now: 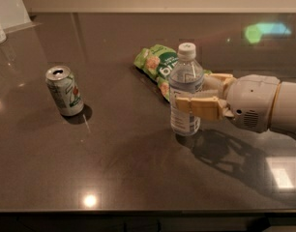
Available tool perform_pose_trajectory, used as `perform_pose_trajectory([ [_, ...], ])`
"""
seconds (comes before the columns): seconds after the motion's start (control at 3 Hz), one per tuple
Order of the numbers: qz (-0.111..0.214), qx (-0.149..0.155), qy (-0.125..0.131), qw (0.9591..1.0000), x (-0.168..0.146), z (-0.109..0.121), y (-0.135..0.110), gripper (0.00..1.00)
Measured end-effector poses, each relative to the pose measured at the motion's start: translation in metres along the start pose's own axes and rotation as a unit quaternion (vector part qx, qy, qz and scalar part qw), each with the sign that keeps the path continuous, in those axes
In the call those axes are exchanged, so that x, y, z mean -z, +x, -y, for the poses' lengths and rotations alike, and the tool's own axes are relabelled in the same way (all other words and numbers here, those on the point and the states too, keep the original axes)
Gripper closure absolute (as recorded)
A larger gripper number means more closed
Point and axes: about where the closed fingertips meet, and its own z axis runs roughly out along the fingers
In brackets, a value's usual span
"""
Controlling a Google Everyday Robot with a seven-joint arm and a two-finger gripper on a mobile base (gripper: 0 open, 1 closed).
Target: Place blue plastic bottle upright
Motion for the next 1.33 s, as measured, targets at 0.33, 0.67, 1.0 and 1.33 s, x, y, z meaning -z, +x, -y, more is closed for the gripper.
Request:
perform_pose_trajectory([
  [0.33, -0.012, -0.021, -0.004, 0.9997, 0.002, -0.004, -0.005, 1.0],
  [0.67, -0.031, -0.04, -0.004, 0.9987, 0.005, -0.008, -0.009, 1.0],
  [1.0, -0.04, -0.047, 0.004, 0.9981, 0.006, -0.009, -0.016, 0.82],
  [1.33, -0.04, -0.051, 0.012, 0.9978, 0.007, -0.011, -0.023, 0.58],
])
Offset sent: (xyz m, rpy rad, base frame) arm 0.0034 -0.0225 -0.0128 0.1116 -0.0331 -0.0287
